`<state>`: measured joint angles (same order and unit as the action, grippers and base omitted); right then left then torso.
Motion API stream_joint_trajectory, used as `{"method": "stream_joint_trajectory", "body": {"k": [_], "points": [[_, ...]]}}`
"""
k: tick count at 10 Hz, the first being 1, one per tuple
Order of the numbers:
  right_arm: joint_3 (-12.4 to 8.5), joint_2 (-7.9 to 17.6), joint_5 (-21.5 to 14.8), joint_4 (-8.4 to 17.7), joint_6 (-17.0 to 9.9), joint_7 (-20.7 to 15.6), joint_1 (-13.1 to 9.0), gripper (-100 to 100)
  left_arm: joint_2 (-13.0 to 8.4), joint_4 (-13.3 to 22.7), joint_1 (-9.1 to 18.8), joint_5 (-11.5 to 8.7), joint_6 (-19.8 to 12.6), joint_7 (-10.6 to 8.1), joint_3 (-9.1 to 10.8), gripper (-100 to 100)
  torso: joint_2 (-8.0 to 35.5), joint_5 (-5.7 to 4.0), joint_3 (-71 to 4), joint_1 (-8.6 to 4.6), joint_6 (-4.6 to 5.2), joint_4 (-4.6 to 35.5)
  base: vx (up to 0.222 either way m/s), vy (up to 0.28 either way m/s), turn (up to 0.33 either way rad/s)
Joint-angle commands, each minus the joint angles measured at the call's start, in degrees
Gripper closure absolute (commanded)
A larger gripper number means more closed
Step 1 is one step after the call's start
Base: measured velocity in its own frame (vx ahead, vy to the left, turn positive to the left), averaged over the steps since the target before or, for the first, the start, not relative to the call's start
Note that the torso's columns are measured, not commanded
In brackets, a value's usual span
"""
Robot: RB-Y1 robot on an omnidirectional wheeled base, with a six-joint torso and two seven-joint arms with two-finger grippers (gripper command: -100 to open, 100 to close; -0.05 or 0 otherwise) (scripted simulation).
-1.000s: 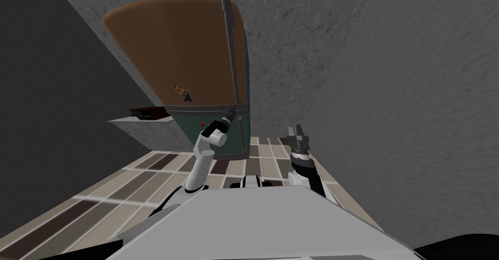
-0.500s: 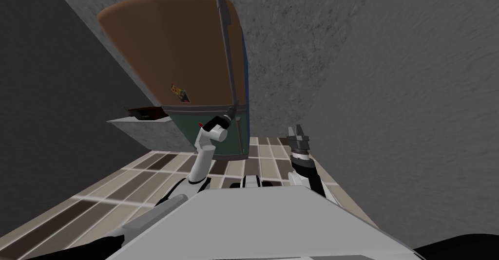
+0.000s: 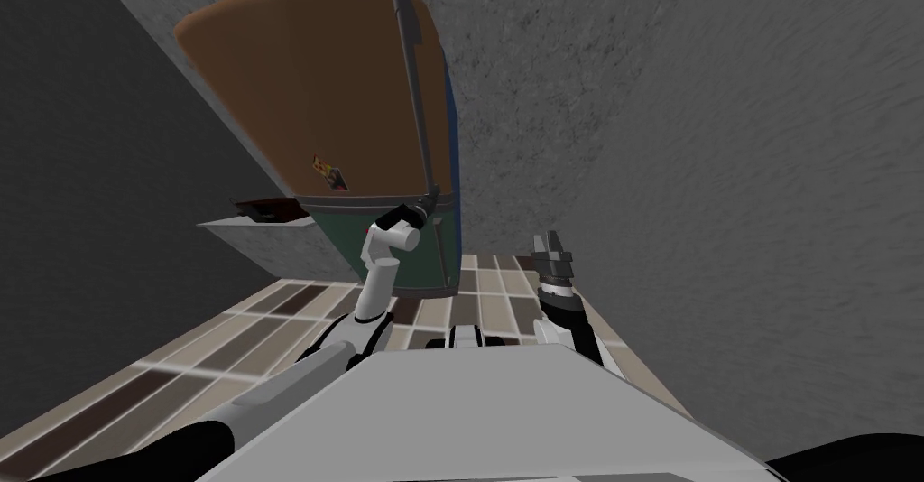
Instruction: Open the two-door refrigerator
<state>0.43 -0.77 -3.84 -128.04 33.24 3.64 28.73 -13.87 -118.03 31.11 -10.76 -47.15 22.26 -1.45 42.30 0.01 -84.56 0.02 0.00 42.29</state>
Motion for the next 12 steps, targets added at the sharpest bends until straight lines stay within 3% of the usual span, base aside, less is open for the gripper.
{"method": "stream_joint_trajectory", "body": {"k": [1, 5, 10, 12], "points": [[0.00, 0.00, 0.00, 0.00, 0.00, 0.00, 0.00, 0, -0.12, 1.46, 2.69, 0.31, -3.73, 2.09, 0.94, -100, 0.01, 0.00, 0.01, 0.00, 0.01, 0.00, 0.005, -0.035, 0.010], [0.00, 0.00, 0.00, 0.00, 0.00, 0.00, 0.00, 0, -1.65, 4.38, 7.94, 0.38, -10.29, 6.48, 3.40, -100, -0.04, -0.01, -0.03, -0.04, 0.01, -0.01, 0.013, -0.044, 0.017], [0.00, 0.00, 0.00, 0.00, 0.00, 0.00, 0.00, 0, -4.77, 6.83, 12.93, 0.45, -16.47, 10.59, 5.54, -100, -0.01, 0.00, 0.00, -0.01, 0.00, 0.00, 0.005, -0.030, 0.013], [0.00, 0.00, 0.00, 0.00, 0.00, 0.00, 0.00, 0, -5.27, 6.85, 13.44, 0.17, -16.96, 10.67, 5.79, -100, -0.01, -0.01, -0.01, -0.02, 0.00, -0.01, 0.003, -0.022, 0.007]]}}
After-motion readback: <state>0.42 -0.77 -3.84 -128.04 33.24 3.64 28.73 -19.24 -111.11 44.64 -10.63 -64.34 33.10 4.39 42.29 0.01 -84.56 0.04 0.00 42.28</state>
